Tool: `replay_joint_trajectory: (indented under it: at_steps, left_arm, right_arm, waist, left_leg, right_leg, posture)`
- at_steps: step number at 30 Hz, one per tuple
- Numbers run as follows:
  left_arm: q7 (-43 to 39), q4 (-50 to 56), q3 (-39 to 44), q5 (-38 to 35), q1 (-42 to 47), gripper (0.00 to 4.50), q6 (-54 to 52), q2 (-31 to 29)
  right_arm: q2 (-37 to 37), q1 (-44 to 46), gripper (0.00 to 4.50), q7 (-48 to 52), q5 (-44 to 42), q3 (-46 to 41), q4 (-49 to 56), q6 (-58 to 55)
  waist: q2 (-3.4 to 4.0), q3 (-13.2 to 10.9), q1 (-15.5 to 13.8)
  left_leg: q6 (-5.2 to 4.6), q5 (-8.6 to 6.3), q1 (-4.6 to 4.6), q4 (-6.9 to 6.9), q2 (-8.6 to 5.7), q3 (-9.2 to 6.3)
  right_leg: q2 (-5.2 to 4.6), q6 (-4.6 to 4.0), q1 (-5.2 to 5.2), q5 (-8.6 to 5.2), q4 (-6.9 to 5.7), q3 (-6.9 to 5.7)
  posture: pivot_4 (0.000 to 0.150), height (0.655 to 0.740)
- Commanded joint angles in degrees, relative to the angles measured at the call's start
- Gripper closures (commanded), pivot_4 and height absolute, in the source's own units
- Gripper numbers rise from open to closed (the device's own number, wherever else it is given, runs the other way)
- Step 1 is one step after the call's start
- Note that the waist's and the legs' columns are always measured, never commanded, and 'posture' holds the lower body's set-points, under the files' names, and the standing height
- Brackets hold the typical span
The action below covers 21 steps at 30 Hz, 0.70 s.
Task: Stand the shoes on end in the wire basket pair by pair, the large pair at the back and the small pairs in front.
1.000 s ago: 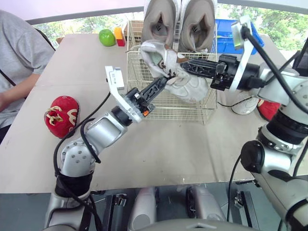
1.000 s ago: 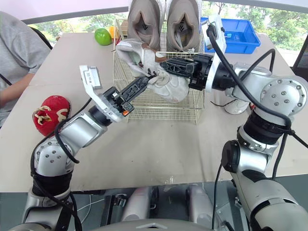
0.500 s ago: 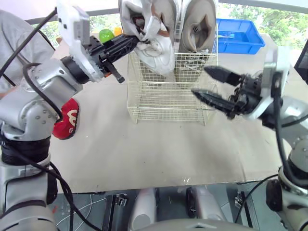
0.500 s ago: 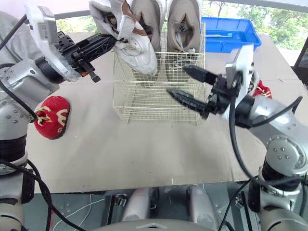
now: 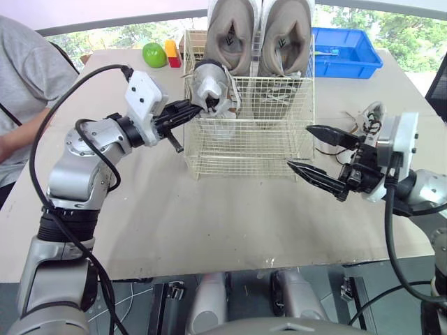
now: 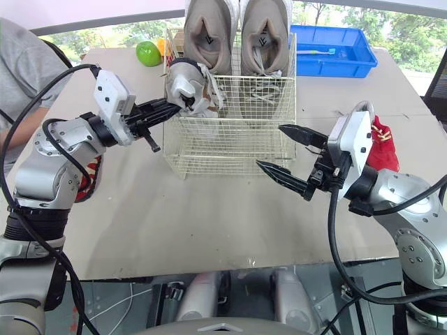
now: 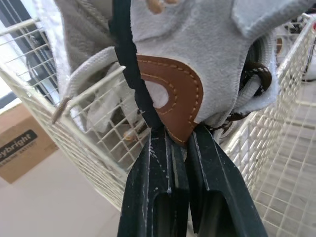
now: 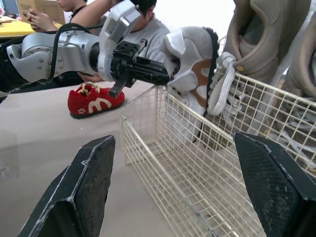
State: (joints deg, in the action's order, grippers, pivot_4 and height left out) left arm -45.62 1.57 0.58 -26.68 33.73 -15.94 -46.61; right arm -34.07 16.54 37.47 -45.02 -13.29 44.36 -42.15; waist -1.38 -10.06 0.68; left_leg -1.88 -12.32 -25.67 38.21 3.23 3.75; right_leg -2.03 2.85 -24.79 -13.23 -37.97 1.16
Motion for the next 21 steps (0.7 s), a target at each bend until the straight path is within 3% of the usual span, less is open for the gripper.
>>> replay_joint_trajectory:
  at_steps: [1,2,7,11,17,21]
  left_arm:
    - [-2.1,0.4,1.0,0.1,-0.7,4.5,-2.0,0.6]
    - [-2.0,0.4,1.7,-1.3,-0.6,4.5,-4.3,0.9]
    - [-0.8,0.7,3.4,0.8,0.2,2.34,-5.8,0.0]
    - [-0.8,3.8,7.4,-2.2,-0.5,0.58,-10.3,-2.0]
    - [0.7,8.1,14.3,-7.5,-2.0,0.58,-14.6,-1.1]
    - [1.5,15.0,18.4,-17.4,-5.6,0.58,-20.0,2.9]
  right_arm:
    - [-1.3,-0.3,0.86,-0.7,-0.4,-0.1,1.5,1.9]
    - [-1.4,-0.2,0.86,-0.8,-0.3,0.2,1.3,2.1]
    - [-1.6,0.2,0.78,-1.6,-0.6,0.7,0.1,2.7]
    - [-2.7,-0.5,0.78,-2.8,0.8,0.9,-1.0,2.2]
    - [-5.3,-0.8,0.78,-5.3,5.3,0.1,-5.1,2.0]
    - [-6.5,0.6,0.78,-7.6,4.8,-0.8,-7.7,-1.4]
  waist:
    - [0.0,0.0,0.0]
    - [0.0,0.0,0.1]
    - [0.0,0.0,0.1]
    - [0.0,0.0,0.3]
    - [0.0,0.0,-0.1]
    - [-0.05,0.0,-0.5]
  left_leg:
    - [0.0,0.0,0.01,0.0,0.01,0.0]
    - [0.0,0.0,0.02,0.0,0.01,-0.01]
    - [0.0,0.0,0.03,0.01,0.01,-0.01]
    - [0.0,0.0,0.06,0.05,0.04,-0.02]
    - [0.0,0.0,0.01,0.04,0.06,-0.02]
    - [0.0,0.0,-0.07,0.13,0.01,0.01]
  right_leg:
    - [0.0,0.0,0.0,0.0,-0.01,0.0]
    - [0.0,0.0,0.0,0.0,-0.02,0.0]
    - [0.01,0.0,0.01,0.0,-0.04,0.01]
    - [0.04,-0.01,0.01,0.01,-0.09,0.02]
    - [0.04,0.0,0.0,0.0,-0.05,-0.01]
    - [-0.07,0.01,0.04,0.01,0.03,0.0]
  posture:
    - [0.15,0.74]
    - [0.15,0.74]
    - [0.15,0.74]
    - [0.15,0.74]
    - [0.15,0.74]
    - [0.15,0.74]
